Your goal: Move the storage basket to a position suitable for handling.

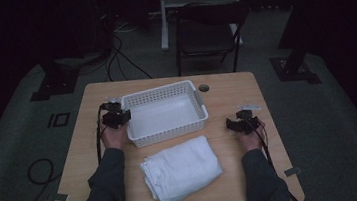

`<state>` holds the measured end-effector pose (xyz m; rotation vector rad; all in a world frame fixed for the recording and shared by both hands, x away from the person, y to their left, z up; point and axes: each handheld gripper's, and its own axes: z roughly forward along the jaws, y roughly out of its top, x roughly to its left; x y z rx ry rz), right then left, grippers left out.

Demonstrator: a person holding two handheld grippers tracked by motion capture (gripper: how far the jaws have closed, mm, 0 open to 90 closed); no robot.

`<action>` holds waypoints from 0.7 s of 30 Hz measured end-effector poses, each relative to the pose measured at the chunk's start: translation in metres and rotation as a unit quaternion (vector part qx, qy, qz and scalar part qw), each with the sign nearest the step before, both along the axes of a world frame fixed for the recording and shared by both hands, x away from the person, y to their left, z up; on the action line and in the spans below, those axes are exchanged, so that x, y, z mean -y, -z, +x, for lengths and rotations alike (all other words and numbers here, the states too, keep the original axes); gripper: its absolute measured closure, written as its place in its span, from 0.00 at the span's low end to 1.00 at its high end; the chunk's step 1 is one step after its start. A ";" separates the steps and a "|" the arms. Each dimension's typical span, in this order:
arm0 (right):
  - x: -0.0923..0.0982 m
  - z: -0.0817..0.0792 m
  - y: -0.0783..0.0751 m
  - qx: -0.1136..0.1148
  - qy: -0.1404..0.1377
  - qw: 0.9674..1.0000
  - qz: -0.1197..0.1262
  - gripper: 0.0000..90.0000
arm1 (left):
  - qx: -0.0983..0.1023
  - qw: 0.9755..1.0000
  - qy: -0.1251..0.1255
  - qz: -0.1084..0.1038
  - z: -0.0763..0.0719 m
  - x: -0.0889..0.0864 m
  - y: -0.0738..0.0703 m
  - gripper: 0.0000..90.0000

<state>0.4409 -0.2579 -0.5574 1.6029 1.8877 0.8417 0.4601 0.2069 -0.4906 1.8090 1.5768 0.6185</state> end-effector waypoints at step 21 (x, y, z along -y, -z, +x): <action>-0.039 -0.007 -0.066 0.049 -0.075 0.995 0.053 0.49 | 0.033 0.999 0.026 -0.032 -0.065 -0.005 -0.013 0.45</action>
